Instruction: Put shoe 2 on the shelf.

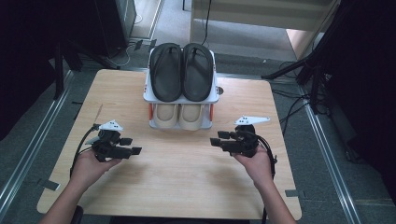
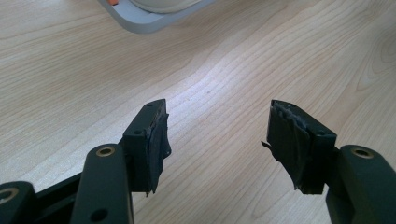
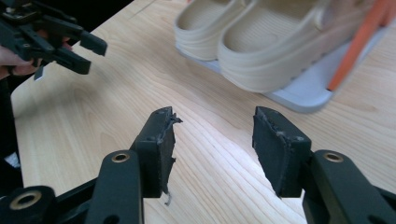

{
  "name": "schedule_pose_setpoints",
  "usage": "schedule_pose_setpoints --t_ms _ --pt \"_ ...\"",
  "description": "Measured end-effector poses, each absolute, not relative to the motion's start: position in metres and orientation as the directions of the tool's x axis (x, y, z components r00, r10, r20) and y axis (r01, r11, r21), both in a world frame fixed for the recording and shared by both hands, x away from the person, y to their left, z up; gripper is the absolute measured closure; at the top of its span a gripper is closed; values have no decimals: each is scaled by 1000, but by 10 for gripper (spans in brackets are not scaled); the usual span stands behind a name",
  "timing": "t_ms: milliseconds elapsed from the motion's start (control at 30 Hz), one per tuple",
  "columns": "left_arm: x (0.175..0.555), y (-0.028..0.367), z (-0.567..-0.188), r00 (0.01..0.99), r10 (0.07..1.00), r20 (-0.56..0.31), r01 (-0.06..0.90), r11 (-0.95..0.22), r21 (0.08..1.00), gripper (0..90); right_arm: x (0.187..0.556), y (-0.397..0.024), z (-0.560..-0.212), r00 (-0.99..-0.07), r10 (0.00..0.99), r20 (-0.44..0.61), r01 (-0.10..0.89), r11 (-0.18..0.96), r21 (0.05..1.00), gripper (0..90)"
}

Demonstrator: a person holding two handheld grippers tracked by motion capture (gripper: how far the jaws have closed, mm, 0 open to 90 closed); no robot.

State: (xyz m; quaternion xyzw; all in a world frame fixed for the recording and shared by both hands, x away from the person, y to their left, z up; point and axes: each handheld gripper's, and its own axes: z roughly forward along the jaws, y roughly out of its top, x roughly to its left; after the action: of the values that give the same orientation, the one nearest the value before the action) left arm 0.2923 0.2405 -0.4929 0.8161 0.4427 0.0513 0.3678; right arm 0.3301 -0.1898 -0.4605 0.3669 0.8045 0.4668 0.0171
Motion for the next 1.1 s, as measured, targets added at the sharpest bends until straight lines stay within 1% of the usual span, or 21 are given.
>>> schedule_pose_setpoints --t_ms 300,533,1100 --pt "293 240 -493 604 758 -246 683 -334 649 390 331 -205 -474 -690 657 304 597 280 752 497" --pt "293 241 -493 606 754 -253 685 -333 648 389 335 -211 -484 -671 692 267 601 297 742 494" --pt "297 240 -497 601 754 -265 699 -335 632 385 334 -216 -497 -629 725 282 619 246 746 475"
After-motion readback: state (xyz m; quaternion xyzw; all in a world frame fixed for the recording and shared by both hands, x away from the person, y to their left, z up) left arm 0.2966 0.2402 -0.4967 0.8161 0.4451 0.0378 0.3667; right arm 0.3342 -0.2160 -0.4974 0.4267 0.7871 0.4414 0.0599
